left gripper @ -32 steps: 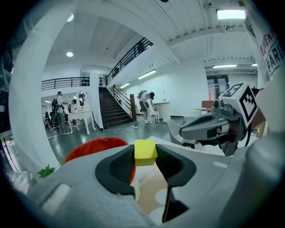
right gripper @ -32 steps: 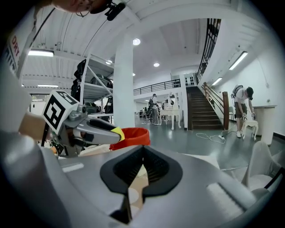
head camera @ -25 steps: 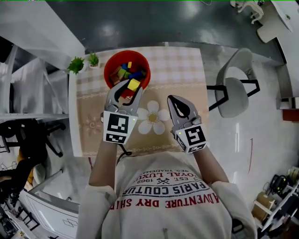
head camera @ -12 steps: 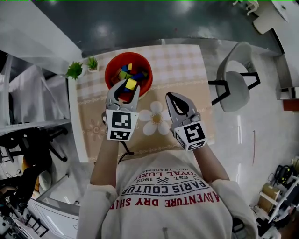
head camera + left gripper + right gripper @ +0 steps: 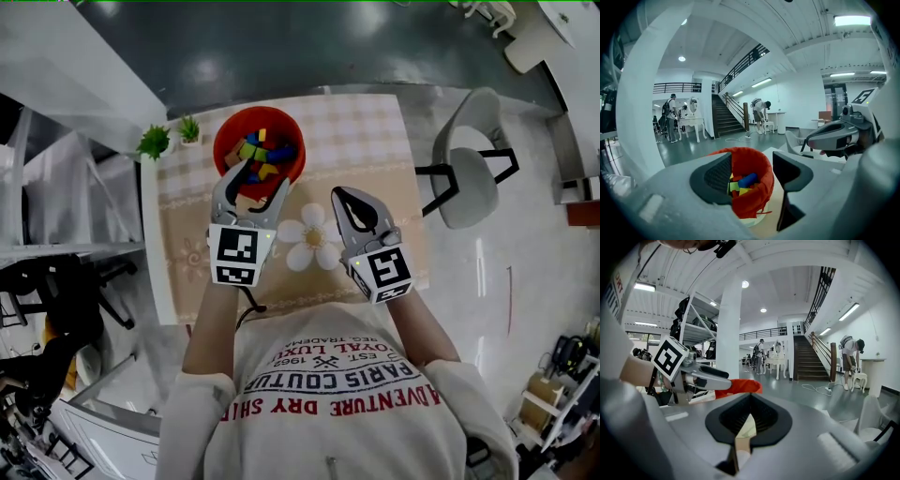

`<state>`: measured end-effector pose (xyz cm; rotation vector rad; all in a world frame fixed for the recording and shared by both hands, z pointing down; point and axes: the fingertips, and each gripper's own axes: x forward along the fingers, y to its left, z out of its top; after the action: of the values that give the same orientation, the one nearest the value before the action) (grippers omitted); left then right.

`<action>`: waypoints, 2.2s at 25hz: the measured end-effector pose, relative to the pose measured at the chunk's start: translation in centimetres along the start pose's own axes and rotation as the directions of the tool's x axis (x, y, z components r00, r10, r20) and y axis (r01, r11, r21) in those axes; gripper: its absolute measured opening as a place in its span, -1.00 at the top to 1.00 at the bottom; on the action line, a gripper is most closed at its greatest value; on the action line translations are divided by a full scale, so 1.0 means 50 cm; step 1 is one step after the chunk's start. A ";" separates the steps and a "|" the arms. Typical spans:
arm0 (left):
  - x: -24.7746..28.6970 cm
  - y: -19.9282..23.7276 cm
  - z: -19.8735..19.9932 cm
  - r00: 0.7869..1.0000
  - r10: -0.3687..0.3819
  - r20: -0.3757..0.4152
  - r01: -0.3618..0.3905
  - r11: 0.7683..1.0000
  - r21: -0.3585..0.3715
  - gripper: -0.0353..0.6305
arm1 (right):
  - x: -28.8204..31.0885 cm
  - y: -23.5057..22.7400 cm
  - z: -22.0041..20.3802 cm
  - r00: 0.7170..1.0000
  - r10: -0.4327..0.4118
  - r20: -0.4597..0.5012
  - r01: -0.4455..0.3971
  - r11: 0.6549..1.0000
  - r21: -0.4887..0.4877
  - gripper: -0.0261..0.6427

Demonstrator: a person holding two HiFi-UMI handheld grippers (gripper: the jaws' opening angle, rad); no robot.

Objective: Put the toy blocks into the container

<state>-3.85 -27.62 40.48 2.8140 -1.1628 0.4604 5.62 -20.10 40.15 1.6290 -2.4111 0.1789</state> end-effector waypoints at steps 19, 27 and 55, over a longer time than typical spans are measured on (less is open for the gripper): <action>-0.220 0.015 0.074 0.983 0.062 0.172 -0.065 0.998 0.011 0.88 | -0.050 0.060 0.105 0.989 0.064 0.136 -0.057 0.997 -0.048 0.92; -0.261 0.030 0.063 0.979 0.039 0.202 -0.033 0.999 -0.030 0.88 | -0.039 0.084 0.115 0.984 0.083 0.155 -0.072 0.995 -0.073 0.92; -0.286 0.026 0.065 0.978 0.031 0.206 -0.027 0.999 -0.025 0.88 | -0.045 0.121 0.093 0.989 0.098 0.108 -0.091 0.993 -0.073 0.92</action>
<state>-13.51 -19.38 33.08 2.8849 -1.2369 0.1574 0.26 -16.83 35.23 1.5349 -2.5495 0.0210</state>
